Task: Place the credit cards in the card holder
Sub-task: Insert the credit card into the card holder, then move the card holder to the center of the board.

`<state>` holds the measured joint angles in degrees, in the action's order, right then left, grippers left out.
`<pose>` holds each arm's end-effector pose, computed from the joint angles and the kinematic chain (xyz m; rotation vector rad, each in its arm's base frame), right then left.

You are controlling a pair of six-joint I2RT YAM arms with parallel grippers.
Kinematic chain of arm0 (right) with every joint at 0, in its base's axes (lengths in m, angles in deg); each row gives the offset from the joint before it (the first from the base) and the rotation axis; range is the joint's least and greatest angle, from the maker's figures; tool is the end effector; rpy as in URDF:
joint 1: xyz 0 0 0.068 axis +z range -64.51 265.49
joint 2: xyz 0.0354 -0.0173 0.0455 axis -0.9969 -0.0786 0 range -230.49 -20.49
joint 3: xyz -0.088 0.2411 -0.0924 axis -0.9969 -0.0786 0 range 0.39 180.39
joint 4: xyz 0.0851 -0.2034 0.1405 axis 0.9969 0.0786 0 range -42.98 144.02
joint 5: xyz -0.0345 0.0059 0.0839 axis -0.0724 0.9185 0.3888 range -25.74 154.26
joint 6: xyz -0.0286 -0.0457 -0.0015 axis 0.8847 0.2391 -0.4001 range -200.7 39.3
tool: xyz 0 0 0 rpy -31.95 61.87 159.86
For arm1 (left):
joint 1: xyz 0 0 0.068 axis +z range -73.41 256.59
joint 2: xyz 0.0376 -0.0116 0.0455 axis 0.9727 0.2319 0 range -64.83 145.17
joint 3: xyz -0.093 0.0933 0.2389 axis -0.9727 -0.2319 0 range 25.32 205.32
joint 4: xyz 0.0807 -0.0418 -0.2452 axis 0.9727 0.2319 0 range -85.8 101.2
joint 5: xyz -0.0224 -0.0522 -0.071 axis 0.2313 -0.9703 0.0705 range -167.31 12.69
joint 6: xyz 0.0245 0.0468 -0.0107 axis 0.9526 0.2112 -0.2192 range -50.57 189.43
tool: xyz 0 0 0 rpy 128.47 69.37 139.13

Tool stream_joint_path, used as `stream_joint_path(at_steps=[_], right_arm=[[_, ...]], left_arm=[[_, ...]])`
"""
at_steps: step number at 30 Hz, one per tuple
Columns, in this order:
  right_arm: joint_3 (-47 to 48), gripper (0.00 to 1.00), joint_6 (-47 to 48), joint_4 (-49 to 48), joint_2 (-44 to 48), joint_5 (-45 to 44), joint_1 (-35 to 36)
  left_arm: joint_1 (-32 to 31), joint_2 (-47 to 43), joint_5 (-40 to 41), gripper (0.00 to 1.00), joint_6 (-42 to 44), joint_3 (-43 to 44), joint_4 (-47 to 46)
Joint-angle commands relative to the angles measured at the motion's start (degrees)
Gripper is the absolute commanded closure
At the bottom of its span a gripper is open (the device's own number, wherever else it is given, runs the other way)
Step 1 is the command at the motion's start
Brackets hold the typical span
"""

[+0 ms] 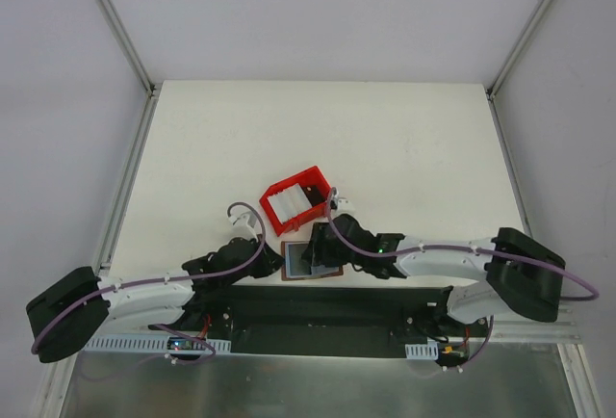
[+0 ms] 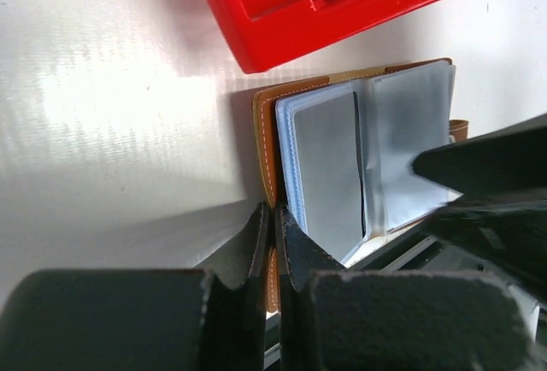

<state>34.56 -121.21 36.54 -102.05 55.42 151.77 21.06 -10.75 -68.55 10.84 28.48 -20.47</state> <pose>0.1170 0.2529 0.1694 -0.4342 2.3043 0.8318 0.0973 -0.1322 0.1265 -0.1637 2.1996 -1.0580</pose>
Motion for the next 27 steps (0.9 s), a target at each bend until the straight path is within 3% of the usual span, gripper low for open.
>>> stream_joint_path(at_steps=[1, 7, 12, 22, 27], right_arm=[[6.0, 0.44, 7.5, 11.7, 8.2, -3.5, -0.4], [11.1, 0.41, 12.3, 19.3, 12.5, -4.7, -2.4], [19.2, 0.37, 18.0, 23.4, 9.4, 2.4, -9.1], [36.7, 0.39, 28.3, 30.2, -7.4, 14.4, -21.0], [43.5, 0.39, 30.5, 32.4, -15.0, 17.8, -23.1]], left_arm=[[-0.5, -4.9, 3.3, 1.0, 0.8, -0.9, 12.8], [-0.3, -10.2, 3.7, 1.0, 0.8, -0.2, 17.7], [-0.3, -9.3, 3.4, 1.0, 1.5, 2.5, 19.6], [-0.2, -7.1, 4.3, 1.0, 3.4, 6.5, 23.1], [0.3, -7.2, 4.2, 1.0, 4.2, 7.2, 23.5]])
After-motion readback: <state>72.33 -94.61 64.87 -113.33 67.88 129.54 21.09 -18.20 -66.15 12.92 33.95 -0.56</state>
